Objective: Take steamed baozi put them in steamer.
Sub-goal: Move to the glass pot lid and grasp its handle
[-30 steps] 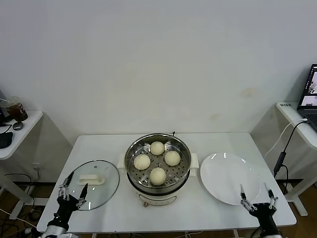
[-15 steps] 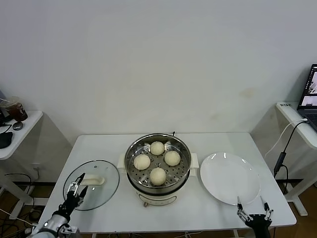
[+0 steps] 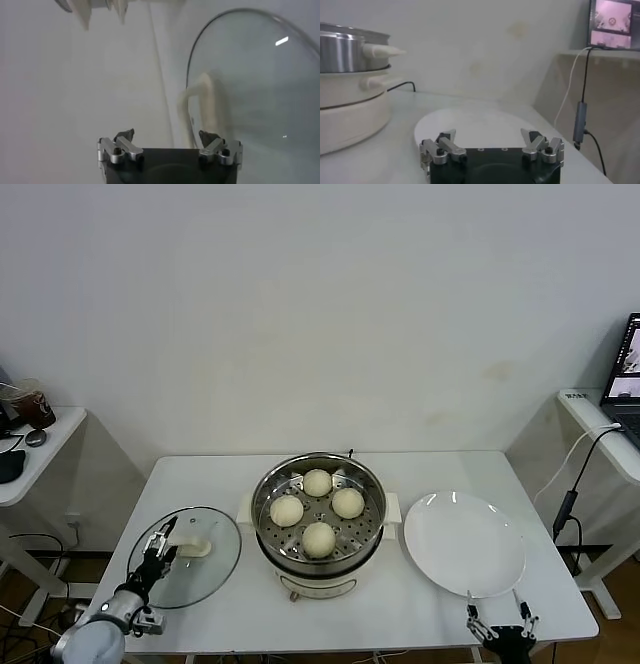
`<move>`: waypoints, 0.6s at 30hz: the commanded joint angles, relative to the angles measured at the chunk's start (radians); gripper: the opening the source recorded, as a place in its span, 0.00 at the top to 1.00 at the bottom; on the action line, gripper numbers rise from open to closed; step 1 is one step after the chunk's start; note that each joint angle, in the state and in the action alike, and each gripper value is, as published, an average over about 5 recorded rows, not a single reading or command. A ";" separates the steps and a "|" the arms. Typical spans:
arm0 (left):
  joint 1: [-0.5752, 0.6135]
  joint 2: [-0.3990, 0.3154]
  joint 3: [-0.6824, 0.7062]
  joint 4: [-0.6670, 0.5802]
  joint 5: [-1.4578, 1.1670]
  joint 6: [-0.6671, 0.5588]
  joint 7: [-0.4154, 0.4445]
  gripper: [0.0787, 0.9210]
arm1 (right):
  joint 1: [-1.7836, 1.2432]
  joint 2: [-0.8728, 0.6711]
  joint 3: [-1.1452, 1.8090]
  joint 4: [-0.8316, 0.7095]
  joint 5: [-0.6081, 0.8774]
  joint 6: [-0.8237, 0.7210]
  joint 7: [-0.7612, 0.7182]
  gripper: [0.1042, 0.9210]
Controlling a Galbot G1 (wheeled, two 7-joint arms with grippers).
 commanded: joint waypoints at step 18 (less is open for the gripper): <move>-0.103 -0.013 0.047 0.159 -0.072 0.008 -0.023 0.61 | -0.015 0.003 -0.057 0.011 -0.038 0.004 -0.005 0.12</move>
